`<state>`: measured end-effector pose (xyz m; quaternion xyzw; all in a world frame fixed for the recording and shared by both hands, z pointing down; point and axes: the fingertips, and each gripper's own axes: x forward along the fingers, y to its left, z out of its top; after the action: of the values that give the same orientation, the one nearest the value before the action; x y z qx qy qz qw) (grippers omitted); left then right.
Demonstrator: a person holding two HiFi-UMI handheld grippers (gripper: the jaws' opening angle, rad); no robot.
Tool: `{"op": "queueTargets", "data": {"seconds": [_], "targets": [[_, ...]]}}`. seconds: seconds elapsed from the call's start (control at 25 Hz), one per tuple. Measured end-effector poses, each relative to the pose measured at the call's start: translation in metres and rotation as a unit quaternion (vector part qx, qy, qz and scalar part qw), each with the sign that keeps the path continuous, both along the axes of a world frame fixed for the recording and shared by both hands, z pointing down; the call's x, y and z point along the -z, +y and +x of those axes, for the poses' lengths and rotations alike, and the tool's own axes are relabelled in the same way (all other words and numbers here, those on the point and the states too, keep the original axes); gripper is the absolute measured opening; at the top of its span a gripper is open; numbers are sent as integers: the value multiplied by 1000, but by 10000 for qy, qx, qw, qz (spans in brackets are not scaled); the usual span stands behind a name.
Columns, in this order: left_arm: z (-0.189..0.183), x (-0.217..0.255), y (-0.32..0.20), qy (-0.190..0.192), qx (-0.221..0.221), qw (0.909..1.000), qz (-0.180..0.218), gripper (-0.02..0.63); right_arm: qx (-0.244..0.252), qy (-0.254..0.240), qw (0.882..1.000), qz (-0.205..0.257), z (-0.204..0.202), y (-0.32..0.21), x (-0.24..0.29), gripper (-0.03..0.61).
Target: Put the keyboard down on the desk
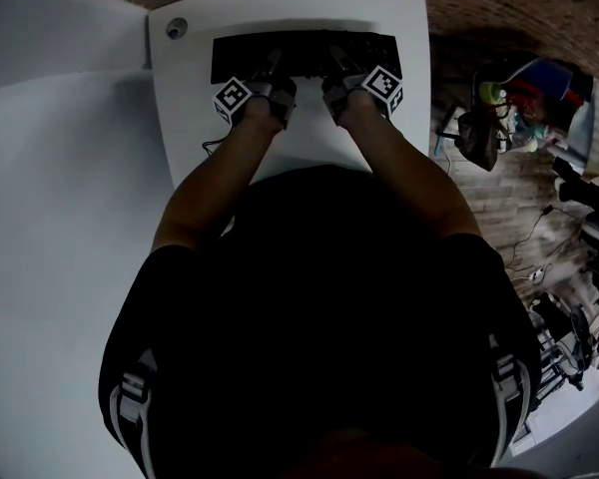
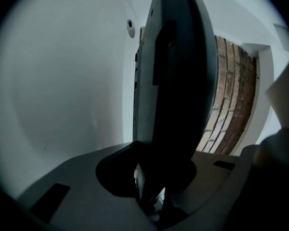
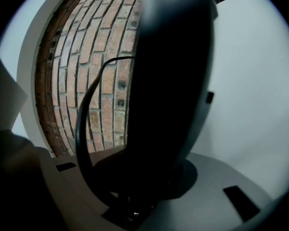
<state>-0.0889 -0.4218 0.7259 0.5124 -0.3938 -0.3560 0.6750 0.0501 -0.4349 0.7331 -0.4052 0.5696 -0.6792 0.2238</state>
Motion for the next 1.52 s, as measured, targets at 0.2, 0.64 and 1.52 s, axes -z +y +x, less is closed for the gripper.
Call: {"op": "queueTargets", "data": {"seconds": [0.2, 0.64, 1.52], "targets": [[1, -15, 2, 22, 5, 9999, -123, 91, 71, 38, 9999, -119, 0, 2, -13, 130], [0, -38, 6, -66, -130, 9995, -296, 92, 210, 93, 9991, -356, -2, 4, -36, 130], [0, -58, 15, -73, -142, 9983, -565, 92, 399, 281, 9972, -560, -1, 11, -57, 138]]}}
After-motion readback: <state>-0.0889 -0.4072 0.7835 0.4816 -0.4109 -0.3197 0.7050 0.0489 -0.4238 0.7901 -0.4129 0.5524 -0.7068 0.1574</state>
